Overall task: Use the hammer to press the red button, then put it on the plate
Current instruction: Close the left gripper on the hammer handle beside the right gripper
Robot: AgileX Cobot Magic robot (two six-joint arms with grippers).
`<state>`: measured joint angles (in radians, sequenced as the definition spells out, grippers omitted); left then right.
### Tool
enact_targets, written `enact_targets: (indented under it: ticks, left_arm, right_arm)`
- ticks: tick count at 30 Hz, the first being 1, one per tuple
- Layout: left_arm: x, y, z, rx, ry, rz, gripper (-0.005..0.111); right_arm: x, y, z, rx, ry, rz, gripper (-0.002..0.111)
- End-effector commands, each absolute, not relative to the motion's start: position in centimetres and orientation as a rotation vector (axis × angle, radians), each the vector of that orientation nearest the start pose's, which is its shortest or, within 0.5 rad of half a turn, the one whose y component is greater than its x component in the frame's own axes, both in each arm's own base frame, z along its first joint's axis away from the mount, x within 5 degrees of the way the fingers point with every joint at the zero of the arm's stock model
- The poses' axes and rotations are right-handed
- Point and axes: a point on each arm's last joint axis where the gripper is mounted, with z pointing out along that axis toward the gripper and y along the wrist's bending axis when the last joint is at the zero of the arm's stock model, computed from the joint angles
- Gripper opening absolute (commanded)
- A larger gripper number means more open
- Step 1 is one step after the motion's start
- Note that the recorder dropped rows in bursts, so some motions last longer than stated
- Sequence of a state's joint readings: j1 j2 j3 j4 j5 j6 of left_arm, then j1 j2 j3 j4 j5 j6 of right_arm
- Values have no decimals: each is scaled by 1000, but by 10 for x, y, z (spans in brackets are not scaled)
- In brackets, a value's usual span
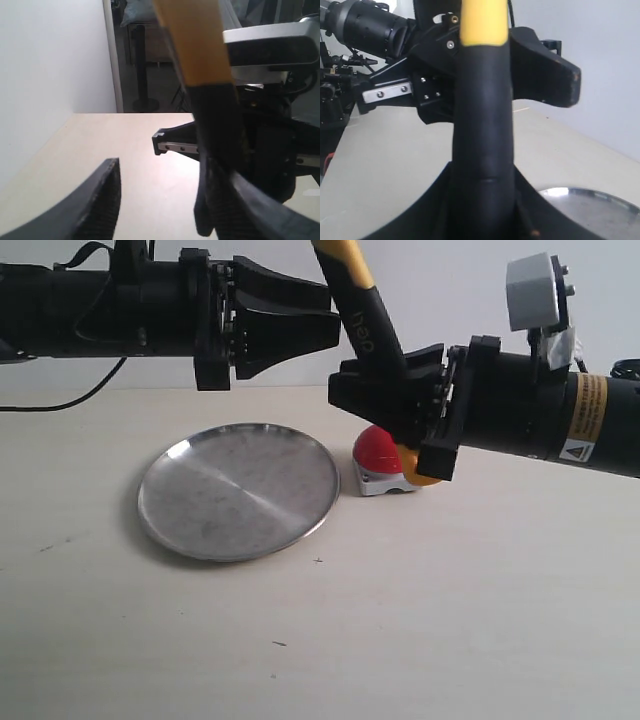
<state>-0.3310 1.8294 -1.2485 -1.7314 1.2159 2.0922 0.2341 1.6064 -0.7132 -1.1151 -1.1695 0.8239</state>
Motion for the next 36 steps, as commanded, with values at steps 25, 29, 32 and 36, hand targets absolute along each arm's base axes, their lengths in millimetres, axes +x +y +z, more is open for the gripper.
enact_targets:
  ticks: [25,29,32,36]
  left_arm:
    - [307,-231,286,1253,1200,-1221,51]
    - [300,-240,286,1275,1185,-1243,51]
    - [298,-242,286,1281,1180,-1247,51]
    - [298,-243,287,1282,1178,-1249,51]
  right_arm:
    - [269,140,244,-831,1347,1014,0]
    - [269,140,243,-839,1347,1014,0]
    - [268,141,242,-866,1346,1012,0]
    - [267,141,242,-867,1346,1013,0]
